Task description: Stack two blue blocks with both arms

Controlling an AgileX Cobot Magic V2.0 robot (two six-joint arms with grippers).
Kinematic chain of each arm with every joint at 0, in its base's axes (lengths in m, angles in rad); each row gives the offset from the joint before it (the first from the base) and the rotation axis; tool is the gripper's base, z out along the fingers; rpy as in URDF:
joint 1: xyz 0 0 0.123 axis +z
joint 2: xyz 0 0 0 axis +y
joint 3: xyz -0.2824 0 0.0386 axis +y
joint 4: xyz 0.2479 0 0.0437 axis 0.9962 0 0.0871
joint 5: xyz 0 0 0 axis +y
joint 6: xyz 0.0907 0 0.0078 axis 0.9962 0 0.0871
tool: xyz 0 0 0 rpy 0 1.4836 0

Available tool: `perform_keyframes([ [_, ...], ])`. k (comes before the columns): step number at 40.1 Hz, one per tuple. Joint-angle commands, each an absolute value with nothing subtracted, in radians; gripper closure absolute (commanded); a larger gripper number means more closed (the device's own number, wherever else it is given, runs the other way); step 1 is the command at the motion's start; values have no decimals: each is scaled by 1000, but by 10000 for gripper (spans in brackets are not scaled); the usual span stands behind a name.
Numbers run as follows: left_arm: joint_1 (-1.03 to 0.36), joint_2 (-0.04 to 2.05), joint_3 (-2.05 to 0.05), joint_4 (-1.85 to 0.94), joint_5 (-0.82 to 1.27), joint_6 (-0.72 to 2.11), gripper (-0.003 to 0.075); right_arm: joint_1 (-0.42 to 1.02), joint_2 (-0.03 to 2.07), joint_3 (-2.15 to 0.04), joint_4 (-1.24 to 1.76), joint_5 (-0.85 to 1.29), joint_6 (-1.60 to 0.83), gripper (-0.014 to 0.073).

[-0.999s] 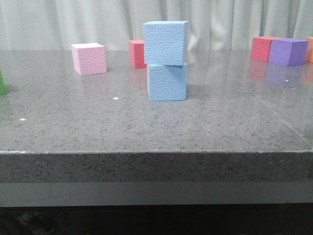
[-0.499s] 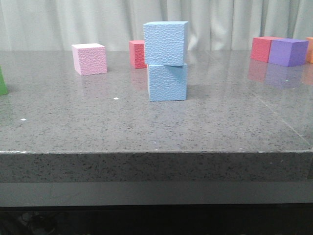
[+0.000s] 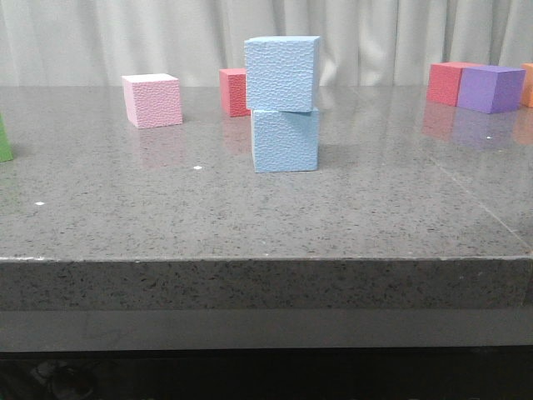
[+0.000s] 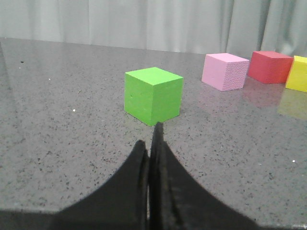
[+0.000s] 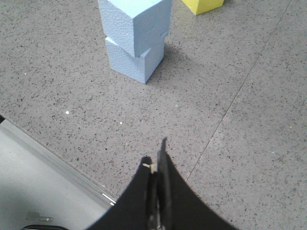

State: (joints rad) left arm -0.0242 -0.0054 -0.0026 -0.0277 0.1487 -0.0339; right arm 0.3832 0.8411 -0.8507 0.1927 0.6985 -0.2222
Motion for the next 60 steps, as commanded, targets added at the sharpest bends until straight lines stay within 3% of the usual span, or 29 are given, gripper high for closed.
perform_keyframes([
  [1, -24, -5, -1, -24, 33, -53, 738, 378, 838, -878, 203, 643, -229, 663],
  [7, -41, -30, 45, -18, -39, -53, 738, 378, 838, -878, 203, 643, -229, 663],
  [60, -74, -29, 43, 10, -35, -53, 738, 378, 838, -878, 203, 641, -229, 663],
])
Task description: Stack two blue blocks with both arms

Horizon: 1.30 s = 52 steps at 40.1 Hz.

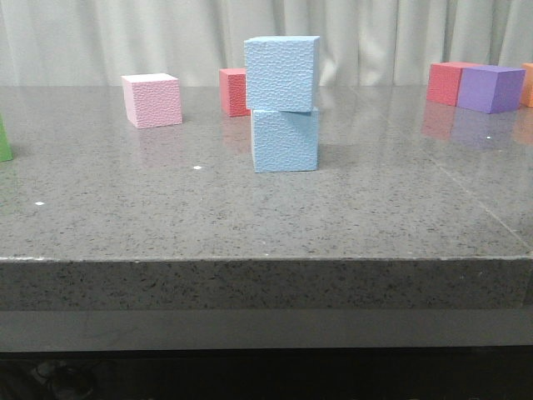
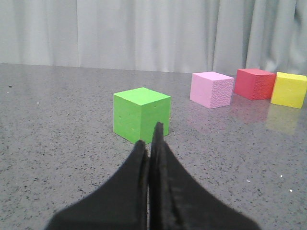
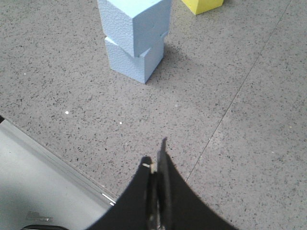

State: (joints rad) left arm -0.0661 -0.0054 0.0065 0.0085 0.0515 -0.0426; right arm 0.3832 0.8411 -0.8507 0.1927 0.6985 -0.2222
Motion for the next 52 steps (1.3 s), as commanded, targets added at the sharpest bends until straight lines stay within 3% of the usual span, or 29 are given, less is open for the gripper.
perform_keyframes([
  [1, -74, -29, 43, 10, -35, -53, 738, 378, 838, -878, 203, 641, -229, 663],
  [16, -74, -29, 43, 10, -35, -53, 738, 357, 756, -811, 179, 592, -229, 663],
  [26, -74, -29, 43, 10, -35, -53, 738, 98, 350, -450, 203, 262, -229, 663],
  [33, -74, -29, 43, 10, -35, -53, 738, -5, 100, -170, 254, 91, -229, 663],
  [44, -74, -29, 43, 10, -35, -53, 738, -4, -30, 23, 254, 21, -229, 663],
  [52, -74, -27, 43, 10, -35, -53, 738, 16, -30, 26, 254, -20, -229, 663],
])
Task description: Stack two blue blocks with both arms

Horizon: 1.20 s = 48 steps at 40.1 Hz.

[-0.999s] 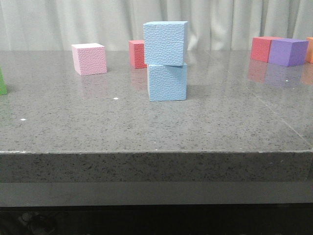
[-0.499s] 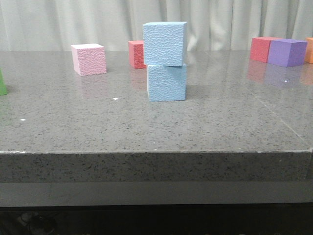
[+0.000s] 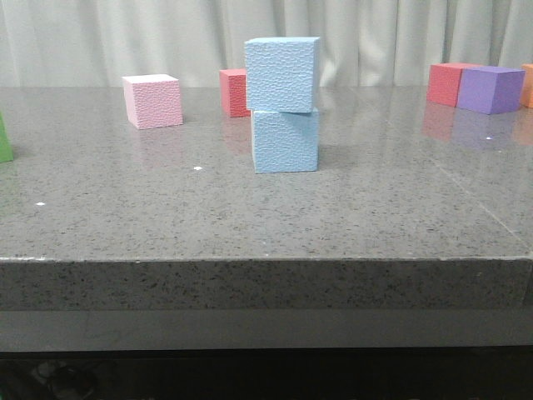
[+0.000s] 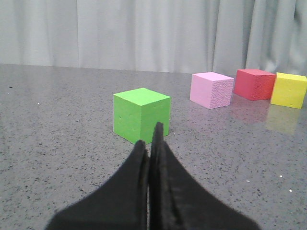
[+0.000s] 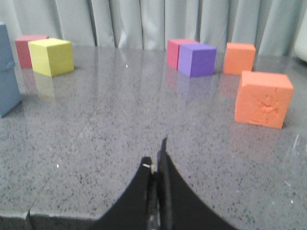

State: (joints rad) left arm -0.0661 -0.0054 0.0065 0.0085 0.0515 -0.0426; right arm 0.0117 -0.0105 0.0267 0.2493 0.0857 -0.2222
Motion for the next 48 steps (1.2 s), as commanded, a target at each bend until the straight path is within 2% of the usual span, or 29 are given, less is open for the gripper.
perform_keyframes([
  [1, -74, -27, 43, 10, -35, -53, 738, 16, -29, 26, 254, -20, -229, 663],
  [15, -74, -27, 43, 10, -35, -53, 738, 16, -29, 26, 257, -60, -218, 663],
  [22, -74, -27, 43, 10, -35, -53, 738, 10, -29, 26, 44, -90, 13, 663],
  [48, -74, -27, 43, 10, -35, -53, 738, 10, -29, 26, 46, -89, 13, 663],
])
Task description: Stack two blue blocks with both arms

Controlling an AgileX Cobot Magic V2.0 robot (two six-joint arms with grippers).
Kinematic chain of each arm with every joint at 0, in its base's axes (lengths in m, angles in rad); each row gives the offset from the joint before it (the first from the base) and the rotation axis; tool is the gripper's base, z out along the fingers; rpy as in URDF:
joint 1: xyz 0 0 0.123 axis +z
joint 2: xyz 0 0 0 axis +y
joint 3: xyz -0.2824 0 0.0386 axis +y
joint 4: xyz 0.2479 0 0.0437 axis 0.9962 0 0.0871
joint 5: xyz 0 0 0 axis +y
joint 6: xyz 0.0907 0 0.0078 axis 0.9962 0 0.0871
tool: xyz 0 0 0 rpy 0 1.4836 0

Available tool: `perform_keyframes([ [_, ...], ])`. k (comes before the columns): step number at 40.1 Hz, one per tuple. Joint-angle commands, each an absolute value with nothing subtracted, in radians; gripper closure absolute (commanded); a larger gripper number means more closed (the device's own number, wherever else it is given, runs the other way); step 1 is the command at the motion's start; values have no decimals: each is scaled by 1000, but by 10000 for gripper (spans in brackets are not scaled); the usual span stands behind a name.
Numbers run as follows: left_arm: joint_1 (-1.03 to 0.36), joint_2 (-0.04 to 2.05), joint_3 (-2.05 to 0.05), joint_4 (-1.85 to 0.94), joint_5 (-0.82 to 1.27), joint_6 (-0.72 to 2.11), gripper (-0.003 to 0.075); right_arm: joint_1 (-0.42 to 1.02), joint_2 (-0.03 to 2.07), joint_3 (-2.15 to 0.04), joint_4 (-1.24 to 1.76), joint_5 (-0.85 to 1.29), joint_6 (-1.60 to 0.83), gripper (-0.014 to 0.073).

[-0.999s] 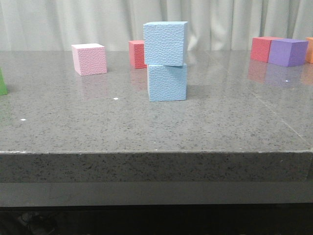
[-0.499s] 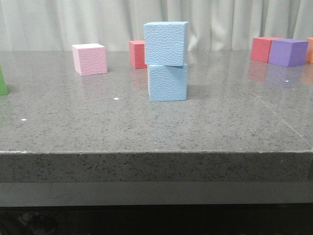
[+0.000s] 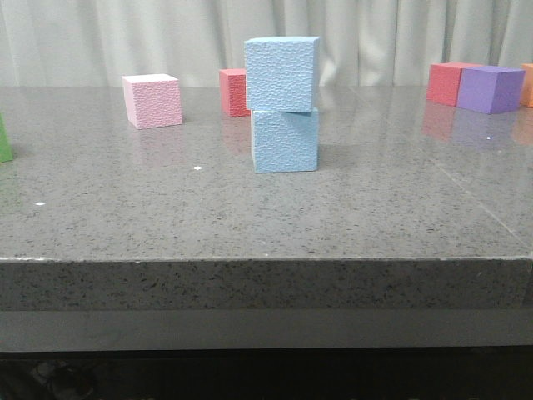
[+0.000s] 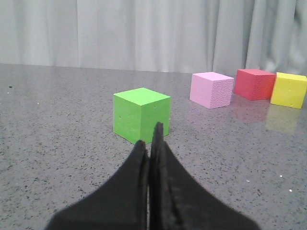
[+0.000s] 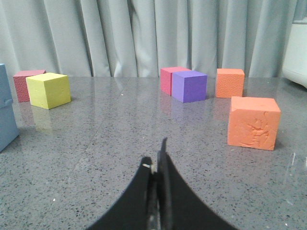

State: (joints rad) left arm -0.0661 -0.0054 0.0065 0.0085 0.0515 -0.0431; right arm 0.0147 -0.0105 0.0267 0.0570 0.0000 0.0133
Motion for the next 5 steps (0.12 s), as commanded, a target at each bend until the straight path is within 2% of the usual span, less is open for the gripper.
perform_keyframes([
  [1, -74, -27, 43, 10, -35, -53, 738, 10, -29, 26, 46, -89, 13, 663],
  [5, -74, -27, 43, 10, -35, -53, 738, 10, -29, 26, 46, -89, 13, 663],
])
